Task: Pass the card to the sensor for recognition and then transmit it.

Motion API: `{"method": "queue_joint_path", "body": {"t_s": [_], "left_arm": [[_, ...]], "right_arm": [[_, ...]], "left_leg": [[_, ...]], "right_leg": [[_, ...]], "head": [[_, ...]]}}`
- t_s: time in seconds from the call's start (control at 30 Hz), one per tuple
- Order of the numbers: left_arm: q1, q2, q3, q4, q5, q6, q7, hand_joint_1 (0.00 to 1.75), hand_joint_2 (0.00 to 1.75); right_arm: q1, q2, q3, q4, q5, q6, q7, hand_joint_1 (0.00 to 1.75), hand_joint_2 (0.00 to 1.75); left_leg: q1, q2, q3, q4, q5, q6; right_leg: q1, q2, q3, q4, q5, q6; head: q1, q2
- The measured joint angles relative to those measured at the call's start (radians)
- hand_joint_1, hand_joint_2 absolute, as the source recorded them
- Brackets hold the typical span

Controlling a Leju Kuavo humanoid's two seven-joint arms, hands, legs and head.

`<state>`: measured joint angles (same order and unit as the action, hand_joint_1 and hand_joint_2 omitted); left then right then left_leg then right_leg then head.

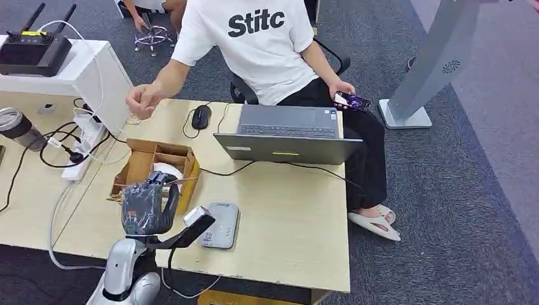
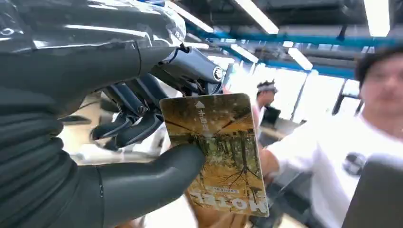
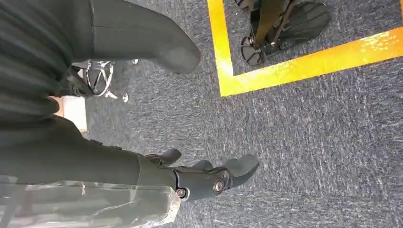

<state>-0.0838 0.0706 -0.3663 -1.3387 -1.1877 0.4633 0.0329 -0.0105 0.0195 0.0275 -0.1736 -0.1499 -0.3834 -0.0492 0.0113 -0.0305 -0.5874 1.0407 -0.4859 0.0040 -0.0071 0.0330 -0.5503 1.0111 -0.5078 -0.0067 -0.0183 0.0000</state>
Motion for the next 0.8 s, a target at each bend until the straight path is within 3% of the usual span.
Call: {"method": "queue_joint_path", "body": {"t_s": [0.1,0.27,0.47,0.53,0.63,0.7,0.8], "left_arm": [[0.004,0.031,0.005,-0.141,0.044,0.067,-0.039,1.75,1.75],[0.005,0.085,0.028,-0.36,0.066,0.089,-0.054,1.75,1.75],[0.011,0.11,0.038,-0.454,0.065,0.095,-0.057,1.75,1.75],[0.012,0.12,0.045,-0.472,0.055,0.128,-0.054,1.75,1.75],[0.013,0.157,0.087,-0.504,0.039,0.133,-0.006,1.75,1.75],[0.013,0.19,0.144,-0.505,0.011,0.079,0.037,1.75,1.75],[0.011,0.244,0.246,-0.475,-0.14,0.009,0.116,1.75,1.75]], "right_arm": [[0.002,0.0,-0.008,0.0,-0.006,-0.002,-0.007,0.0,1.75],[0.003,0.004,-0.021,0.0,-0.008,-0.006,-0.017,0.0,1.75],[0.003,0.009,-0.023,0.0,-0.008,-0.011,-0.017,0.0,1.75],[0.003,0.01,-0.023,0.0,-0.008,-0.011,-0.017,0.0,1.75],[0.003,0.01,-0.024,0.0,-0.006,-0.012,-0.016,0.0,1.75],[0.003,0.01,-0.024,0.0,0.002,-0.012,-0.014,0.0,1.75],[0.003,0.01,-0.025,0.0,0.009,-0.011,-0.006,0.0,1.75]], "left_leg": [[0.0,0.0,0.0,0.0,0.0,0.0],[0.0,0.0,0.0,0.0,0.0,0.0],[0.0,0.0,0.0,0.0,0.0,0.0],[0.0,0.0,0.0,0.0,0.0,0.0],[0.0,0.0,0.0,0.0,0.0,0.0],[0.0,0.0,0.0,0.0,0.0,0.0],[0.001,0.0,0.001,-0.001,0.0,-0.001]], "right_leg": [[0.0,0.0,0.0,0.0,0.0,0.0],[0.0,0.0,0.0,0.0,0.0,0.0],[0.0,0.0,0.0,0.0,0.0,0.0],[0.0,0.0,0.001,0.0,0.0,0.0],[0.0,0.0,0.001,0.0,0.0,0.0],[0.0,0.0,0.0,0.0,0.0,0.0],[0.001,0.0,0.0,0.001,0.0,-0.001]], "head": [[0.0,0.0],[0.0,0.0],[0.0,0.0],[0.0,0.0],[0.0,0.0],[0.0,0.0],[0.0,0.0]]}}
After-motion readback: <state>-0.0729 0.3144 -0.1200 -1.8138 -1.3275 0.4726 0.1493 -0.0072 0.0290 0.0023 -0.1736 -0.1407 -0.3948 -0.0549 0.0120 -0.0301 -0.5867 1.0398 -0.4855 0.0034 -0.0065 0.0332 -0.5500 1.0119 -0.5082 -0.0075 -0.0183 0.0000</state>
